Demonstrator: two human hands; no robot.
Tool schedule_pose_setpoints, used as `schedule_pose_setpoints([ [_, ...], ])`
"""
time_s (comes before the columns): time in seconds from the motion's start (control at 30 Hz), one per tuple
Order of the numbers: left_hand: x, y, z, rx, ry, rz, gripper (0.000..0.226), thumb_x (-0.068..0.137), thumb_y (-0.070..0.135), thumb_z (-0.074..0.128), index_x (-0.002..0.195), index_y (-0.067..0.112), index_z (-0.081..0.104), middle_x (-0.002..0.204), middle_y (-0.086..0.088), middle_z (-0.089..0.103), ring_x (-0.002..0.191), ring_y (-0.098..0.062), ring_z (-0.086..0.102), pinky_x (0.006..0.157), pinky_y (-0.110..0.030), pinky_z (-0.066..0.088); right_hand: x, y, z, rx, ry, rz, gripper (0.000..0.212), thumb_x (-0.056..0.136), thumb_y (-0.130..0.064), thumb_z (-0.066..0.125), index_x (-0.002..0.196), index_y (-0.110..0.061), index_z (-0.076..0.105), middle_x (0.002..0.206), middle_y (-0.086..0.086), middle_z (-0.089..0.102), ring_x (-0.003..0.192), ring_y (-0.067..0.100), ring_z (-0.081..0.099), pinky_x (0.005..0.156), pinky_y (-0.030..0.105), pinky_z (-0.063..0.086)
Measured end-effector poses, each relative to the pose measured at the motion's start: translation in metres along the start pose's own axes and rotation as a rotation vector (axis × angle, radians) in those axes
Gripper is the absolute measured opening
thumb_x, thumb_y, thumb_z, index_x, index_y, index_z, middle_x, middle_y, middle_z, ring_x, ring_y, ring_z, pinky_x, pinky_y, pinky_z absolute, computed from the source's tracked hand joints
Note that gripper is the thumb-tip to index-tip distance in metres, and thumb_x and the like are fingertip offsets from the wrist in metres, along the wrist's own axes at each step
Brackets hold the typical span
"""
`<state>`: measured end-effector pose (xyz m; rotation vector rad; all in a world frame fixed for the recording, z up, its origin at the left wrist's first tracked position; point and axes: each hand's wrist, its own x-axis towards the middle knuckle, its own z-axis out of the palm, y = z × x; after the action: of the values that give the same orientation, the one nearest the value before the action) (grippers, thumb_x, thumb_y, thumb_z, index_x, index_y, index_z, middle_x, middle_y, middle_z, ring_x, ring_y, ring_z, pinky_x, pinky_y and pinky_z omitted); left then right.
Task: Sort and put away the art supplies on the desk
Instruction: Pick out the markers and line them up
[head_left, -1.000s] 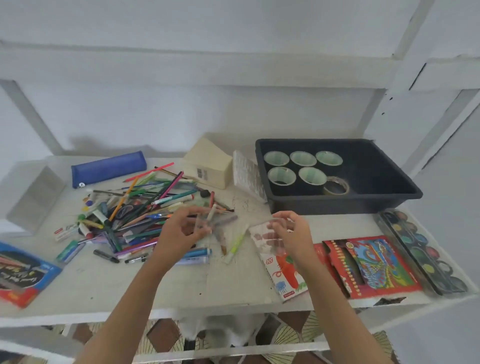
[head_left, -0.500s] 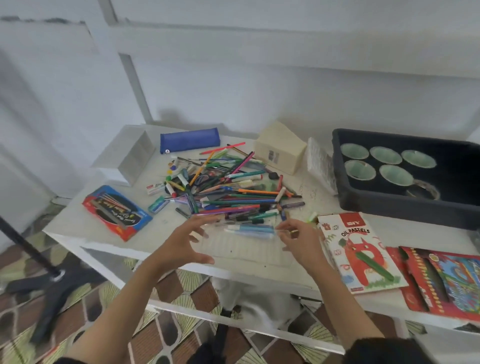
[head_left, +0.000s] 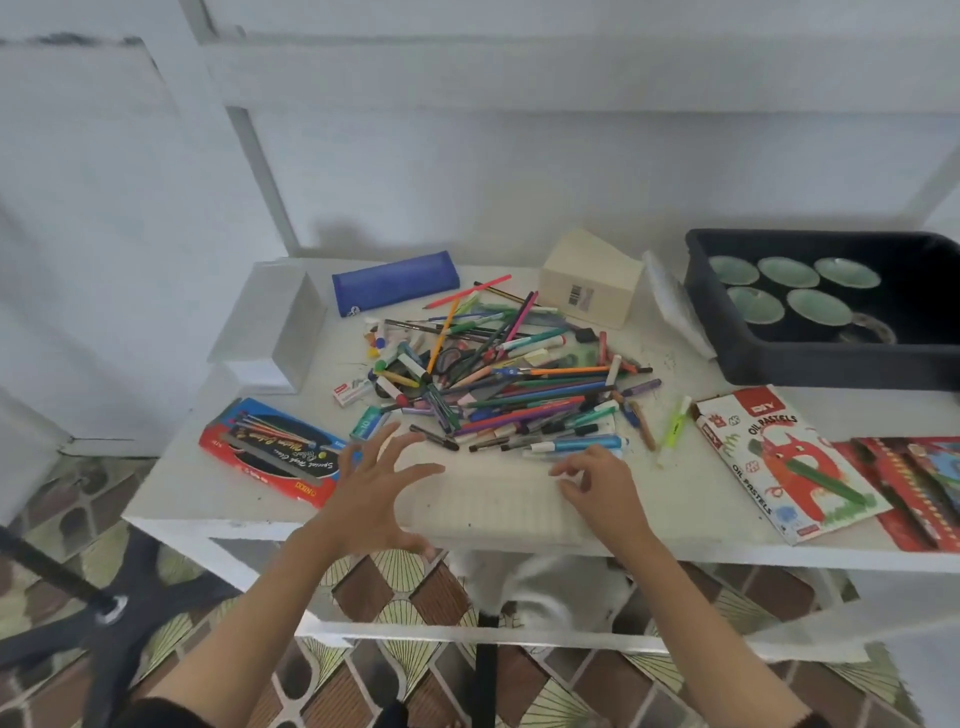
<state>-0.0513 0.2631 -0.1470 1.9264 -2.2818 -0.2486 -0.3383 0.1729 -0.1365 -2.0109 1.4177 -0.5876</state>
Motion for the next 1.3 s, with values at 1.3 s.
schedule_pose_setpoints([
  [1.3, -0.019, -0.069, -0.003, -0.169, 0.044, -0.158, 0.075, 0.050, 0.098, 0.040, 0.120, 0.075, 0.027, 0.156, 0.019, 0.003, 0.138, -0.007, -0.033, 0.105, -0.058, -0.024, 0.077, -0.104, 0.069, -0.481, 0.171, -0.585, 0.031, 0.091, -0.028, 0.046, 0.076, -0.012, 0.068, 0.073, 0.000, 0.065, 0.075, 0.020, 0.058, 0.046, 0.028, 0.050],
])
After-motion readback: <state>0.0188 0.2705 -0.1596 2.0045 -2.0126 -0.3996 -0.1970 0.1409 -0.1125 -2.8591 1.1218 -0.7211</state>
